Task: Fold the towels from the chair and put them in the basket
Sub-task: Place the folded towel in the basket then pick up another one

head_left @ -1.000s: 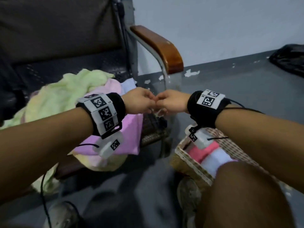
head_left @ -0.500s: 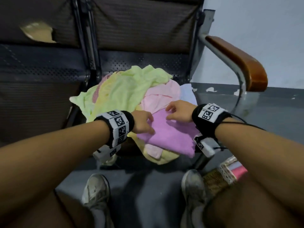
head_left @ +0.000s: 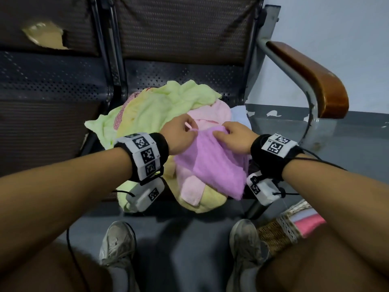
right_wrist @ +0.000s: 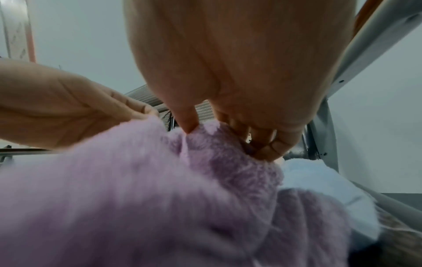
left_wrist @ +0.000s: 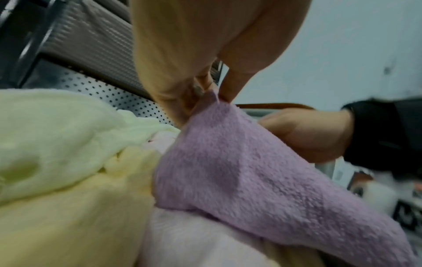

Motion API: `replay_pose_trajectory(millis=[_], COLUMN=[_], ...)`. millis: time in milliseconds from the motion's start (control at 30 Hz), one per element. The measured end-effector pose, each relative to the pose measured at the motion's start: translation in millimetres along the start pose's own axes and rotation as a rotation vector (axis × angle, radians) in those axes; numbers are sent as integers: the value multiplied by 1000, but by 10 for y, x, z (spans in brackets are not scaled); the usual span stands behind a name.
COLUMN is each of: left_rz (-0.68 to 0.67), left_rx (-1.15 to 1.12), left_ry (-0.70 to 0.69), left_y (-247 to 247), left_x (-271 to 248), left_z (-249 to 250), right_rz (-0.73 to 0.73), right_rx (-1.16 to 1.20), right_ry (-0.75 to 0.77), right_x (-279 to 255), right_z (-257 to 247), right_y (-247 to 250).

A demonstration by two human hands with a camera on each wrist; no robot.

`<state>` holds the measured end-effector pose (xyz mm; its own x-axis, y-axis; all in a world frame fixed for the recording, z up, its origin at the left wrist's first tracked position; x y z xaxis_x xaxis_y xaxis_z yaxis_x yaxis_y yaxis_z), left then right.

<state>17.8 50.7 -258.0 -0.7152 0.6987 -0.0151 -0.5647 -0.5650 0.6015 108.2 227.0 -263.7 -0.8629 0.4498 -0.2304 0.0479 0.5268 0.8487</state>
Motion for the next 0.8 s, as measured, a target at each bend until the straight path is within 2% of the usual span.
replay_pose_trajectory(millis=[67,167,233,333,367,433,533,600,667,733,800], left_rz=[99,209,269,400,445,512,562,459,214,39,26], left_rx=[-214,-360,-438,-544,-568,-615,-629,-555,-447,-471,-600], left_ry=[-5,-4,-2,19,29,47,88,152,196,217,188], left_y=[46,135,200,306,338,392,427,416,382,361,386], left_x=[5,13,20,52,70,102,151,155,127,67,51], left_z=[68,152,194,217,214,202,159,124,89,87,127], right_rz=[-20,-2,-10,-194,-239,-248,-94,18,116,187,236], right_rx=[109,198,337,644,637,465,174,221,322,377,437], right_ry=[-26,-22,-4,27,54,147,265,291,304,298,253], right_x=[-12,-30,-58,-158,-199,-271,-278,-269,-253,-228,-217], right_z=[4,-32,-106,-208,-237,-286,-330,-357,-377,-375,-333], right_y=[26,114,160,180,181,161,118,154,225,293,332])
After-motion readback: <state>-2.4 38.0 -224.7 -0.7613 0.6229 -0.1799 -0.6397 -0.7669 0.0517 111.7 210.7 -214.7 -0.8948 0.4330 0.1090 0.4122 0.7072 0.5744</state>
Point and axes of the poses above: each hand's wrist, its own x-axis towards the middle knuckle, its own y-axis out of the back of the hand, z = x × y, the point moved 1 cm from there along x, towards the middle knuckle, and after that the axes turned 6 degrees about -y, right-handed, at the moved point
